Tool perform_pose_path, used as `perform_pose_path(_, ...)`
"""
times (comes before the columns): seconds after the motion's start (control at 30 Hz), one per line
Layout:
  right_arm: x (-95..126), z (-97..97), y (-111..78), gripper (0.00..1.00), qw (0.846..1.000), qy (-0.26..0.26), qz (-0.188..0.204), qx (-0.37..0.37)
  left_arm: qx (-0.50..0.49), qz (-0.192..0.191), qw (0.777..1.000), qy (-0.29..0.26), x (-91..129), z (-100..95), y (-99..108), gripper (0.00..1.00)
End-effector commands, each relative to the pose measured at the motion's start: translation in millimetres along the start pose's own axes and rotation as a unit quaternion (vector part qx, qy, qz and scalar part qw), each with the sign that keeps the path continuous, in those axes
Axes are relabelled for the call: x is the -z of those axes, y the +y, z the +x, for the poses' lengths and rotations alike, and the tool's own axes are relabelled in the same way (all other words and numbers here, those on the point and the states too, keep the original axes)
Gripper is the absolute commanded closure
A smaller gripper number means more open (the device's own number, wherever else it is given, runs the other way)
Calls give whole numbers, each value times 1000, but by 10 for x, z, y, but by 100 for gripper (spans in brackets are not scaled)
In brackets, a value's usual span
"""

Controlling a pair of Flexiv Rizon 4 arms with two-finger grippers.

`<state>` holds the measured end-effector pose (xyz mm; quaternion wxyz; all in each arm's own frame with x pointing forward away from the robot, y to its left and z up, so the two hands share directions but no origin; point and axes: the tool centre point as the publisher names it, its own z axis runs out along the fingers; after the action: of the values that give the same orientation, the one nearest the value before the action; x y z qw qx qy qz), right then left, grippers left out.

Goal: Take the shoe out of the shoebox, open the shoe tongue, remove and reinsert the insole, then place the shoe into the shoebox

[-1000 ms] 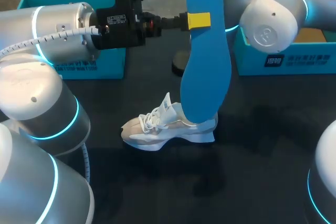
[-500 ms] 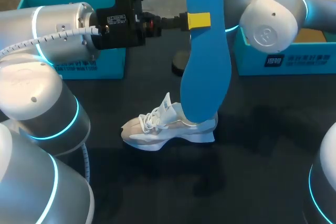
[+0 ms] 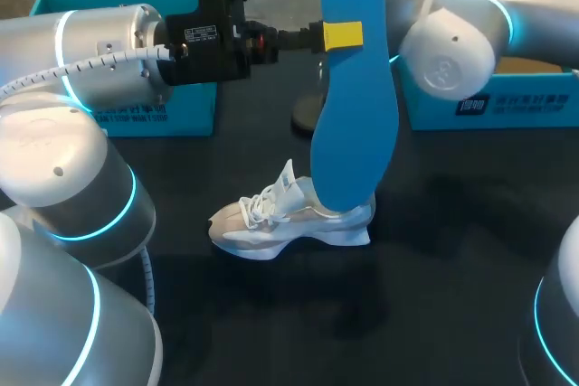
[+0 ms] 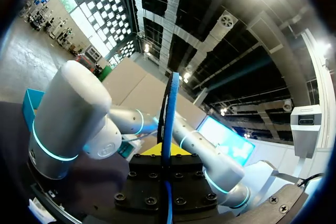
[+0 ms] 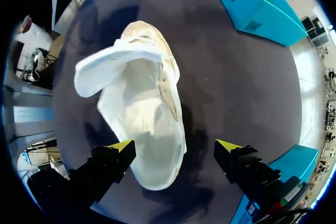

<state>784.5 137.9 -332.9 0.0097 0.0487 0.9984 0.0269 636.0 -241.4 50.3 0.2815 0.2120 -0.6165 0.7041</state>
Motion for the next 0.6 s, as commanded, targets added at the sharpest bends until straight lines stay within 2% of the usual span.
perform_pose_path(0.03,-247,-46,99,0,1000,2,0,0,0,2,1000,1,-9,-8,15,100)
perform_pose_path(0.53,-606,-78,149,0,1000,13,11,11,0,2,1000,1,-9,-8,15,100)
perform_pose_path(0.57,-614,-77,148,24,1000,16,13,13,0,2,1000,1,-9,-8,15,100)
perform_pose_path(0.6,-622,-74,147,54,1000,16,14,13,0,2,1000,1,-9,-8,15,100)
